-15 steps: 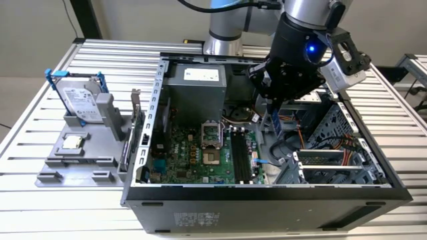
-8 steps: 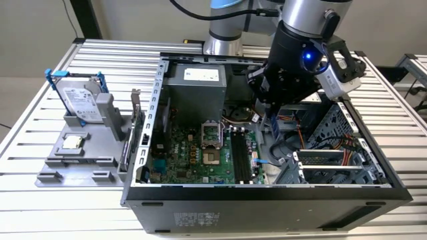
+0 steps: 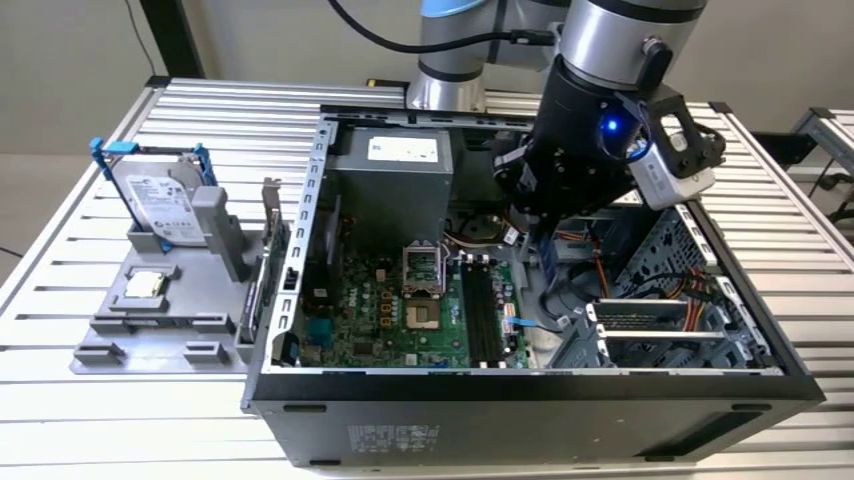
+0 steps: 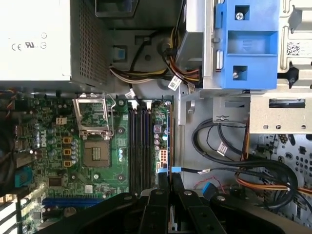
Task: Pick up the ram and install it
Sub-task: 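Insert the ram into the slot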
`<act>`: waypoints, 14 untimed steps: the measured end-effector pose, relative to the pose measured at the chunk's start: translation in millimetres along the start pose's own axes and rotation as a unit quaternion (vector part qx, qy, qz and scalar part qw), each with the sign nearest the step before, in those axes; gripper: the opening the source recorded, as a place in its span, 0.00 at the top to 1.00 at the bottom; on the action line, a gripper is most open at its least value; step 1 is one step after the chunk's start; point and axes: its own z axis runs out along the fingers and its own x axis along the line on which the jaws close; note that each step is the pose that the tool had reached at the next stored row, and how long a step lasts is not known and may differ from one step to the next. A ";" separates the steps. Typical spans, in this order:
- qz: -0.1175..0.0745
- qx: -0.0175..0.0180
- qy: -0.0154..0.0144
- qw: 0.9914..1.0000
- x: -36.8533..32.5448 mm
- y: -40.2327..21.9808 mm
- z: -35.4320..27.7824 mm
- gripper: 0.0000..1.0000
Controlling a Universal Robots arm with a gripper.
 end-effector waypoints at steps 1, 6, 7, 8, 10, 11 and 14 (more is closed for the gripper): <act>0.000 0.000 0.000 1.000 0.0 -0.3 1.7 1.00; 0.000 0.000 0.000 1.000 0.0 -1.1 10.3 1.00; 0.000 0.000 0.000 1.000 0.0 -1.1 11.9 1.00; 0.000 0.000 0.000 1.000 0.0 -1.1 12.9 1.00; 0.000 0.000 0.000 1.000 0.0 -1.1 12.8 1.00; 0.000 0.000 0.000 1.000 0.0 -1.1 12.8 1.00; 0.000 0.000 0.000 1.000 0.0 -1.2 12.9 1.00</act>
